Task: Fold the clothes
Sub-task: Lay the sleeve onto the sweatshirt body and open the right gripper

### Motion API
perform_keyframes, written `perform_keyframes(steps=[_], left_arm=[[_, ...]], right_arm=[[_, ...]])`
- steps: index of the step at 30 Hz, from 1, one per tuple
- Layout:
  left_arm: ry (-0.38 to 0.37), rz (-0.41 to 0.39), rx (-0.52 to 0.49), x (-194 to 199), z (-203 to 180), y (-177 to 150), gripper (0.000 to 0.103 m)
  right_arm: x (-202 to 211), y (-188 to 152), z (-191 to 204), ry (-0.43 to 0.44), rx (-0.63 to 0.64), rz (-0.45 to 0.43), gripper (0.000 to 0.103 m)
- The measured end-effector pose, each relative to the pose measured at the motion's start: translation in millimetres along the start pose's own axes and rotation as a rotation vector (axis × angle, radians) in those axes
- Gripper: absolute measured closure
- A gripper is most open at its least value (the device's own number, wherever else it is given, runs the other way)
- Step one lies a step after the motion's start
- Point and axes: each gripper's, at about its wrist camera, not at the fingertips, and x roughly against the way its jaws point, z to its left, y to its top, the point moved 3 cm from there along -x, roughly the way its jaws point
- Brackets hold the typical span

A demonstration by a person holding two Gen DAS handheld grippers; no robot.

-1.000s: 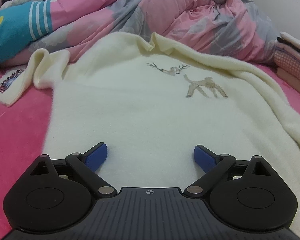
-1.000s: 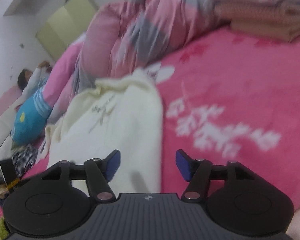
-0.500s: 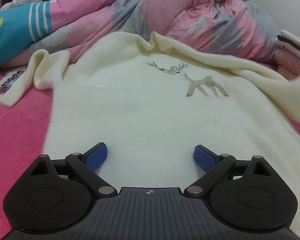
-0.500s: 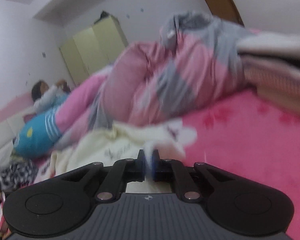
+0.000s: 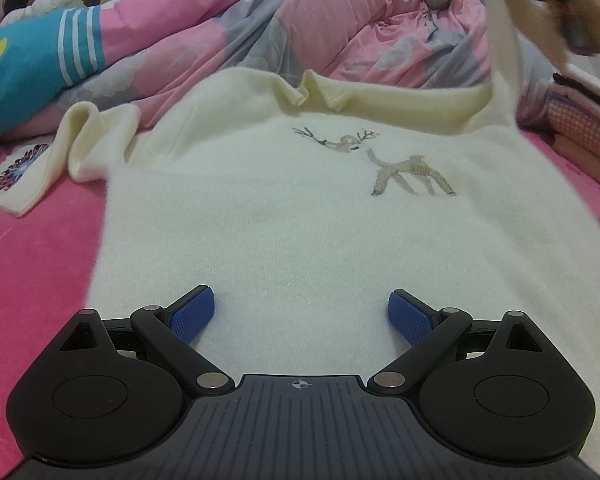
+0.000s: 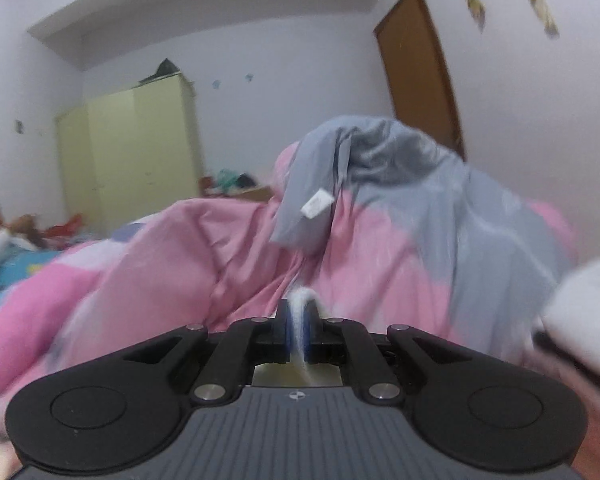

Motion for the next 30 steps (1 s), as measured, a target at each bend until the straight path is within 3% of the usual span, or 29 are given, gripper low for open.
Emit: perform_keyframes(steps=[3, 7, 9, 11, 13, 15, 18, 23, 25, 30], left_arm=[[-0.002, -0.001, 0.000, -0.2, 0.7, 0.1, 0.008], [-0.004, -0.001, 0.002, -0.3, 0.7, 0.2, 0.007], [-0.004, -0.001, 0.002, -0.2, 0.6, 0.2, 0.007], [-0.004, -0.001, 0.003, -0.3, 0.3, 0.4, 0.007], [-0.002, 0.001, 0.003, -0.5, -0.5, 0.9, 0.007], [-0.002, 0.001, 0.003, -0.5, -0.2, 1.0, 0.007], [-0.003, 0.003, 0.004, -0.8, -0.1, 1.4, 0.007], [-0.004, 0.009, 0.004, -1.4, -0.3, 2.0, 0.006], [-0.003, 0.008, 0.004, -1.0, -0.8, 2.5, 0.006], [-0.015, -0.023, 0.046, 9.7, 2.3, 8.4, 0.006]], right_arm=[[-44.5, -25.8, 11.0, -0.071, 0.039, 0.020, 0.098], [-99.6, -101.8, 22.9, -0.089, 0.141, 0.215, 0.095], [-102.2, -130.3, 34.1, -0.132, 0.283, 0.214, 0.092], [-93.9, -135.8, 43.5, -0.146, 0.397, 0.199, 0.089], [-83.7, -126.3, 45.5, -0.134, 0.442, 0.243, 0.077], [-67.7, -109.3, 39.4, -0.121, 0.434, 0.287, 0.046], [-19.7, -79.0, 24.3, -0.078, 0.361, 0.323, 0.031], [85.2, -43.4, -10.0, -0.033, 0.163, 0.431, 0.022], [135.5, -33.9, -22.5, -0.003, 0.085, 0.436, 0.019], [268.1, -19.6, -42.3, 0.055, -0.012, 0.354, 0.016]])
